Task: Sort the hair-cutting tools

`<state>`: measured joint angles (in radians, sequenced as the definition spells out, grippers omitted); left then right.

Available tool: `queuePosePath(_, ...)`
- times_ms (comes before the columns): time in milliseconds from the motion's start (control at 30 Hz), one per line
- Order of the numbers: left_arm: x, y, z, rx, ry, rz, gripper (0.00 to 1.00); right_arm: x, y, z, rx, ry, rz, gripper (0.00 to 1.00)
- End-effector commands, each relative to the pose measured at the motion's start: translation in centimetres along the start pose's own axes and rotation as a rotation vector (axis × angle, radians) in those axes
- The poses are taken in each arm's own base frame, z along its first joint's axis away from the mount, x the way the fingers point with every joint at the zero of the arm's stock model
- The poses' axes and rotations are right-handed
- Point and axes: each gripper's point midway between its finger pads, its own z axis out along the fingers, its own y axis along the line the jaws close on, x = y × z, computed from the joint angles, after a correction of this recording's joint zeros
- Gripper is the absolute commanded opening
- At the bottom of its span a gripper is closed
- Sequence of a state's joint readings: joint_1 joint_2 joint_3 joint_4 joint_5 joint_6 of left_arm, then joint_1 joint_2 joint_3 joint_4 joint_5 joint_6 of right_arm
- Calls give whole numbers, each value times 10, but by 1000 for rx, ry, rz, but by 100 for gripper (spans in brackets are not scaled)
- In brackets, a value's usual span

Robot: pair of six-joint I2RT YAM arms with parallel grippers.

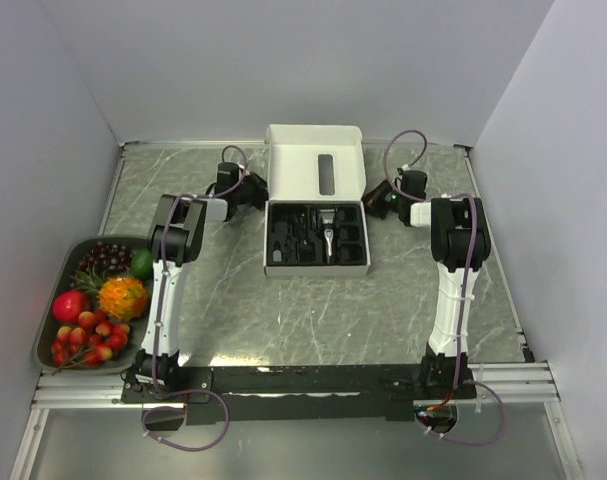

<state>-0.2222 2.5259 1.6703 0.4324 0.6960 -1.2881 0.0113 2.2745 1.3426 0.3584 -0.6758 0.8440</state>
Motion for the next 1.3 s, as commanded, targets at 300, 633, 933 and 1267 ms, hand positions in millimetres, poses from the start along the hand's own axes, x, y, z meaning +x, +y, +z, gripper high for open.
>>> queuePosePath(300, 60, -20, -57, -13, 51, 61, 8, 64, 30, -46, -31, -10, -107, 2)
queuePosePath(633, 52, -18, -71, -93, 4, 126, 17, 42, 25, -79, 51, -116, -146, 3)
queuePosePath(933, 0, -2, -78, -74, -56, 87, 17, 2, 25, -78, 10, -136, -110, 2)
queuePosePath(1267, -18, -21, -65, 122, -15, 89, 17, -9, 53, -55, -210, -64, -106, 2)
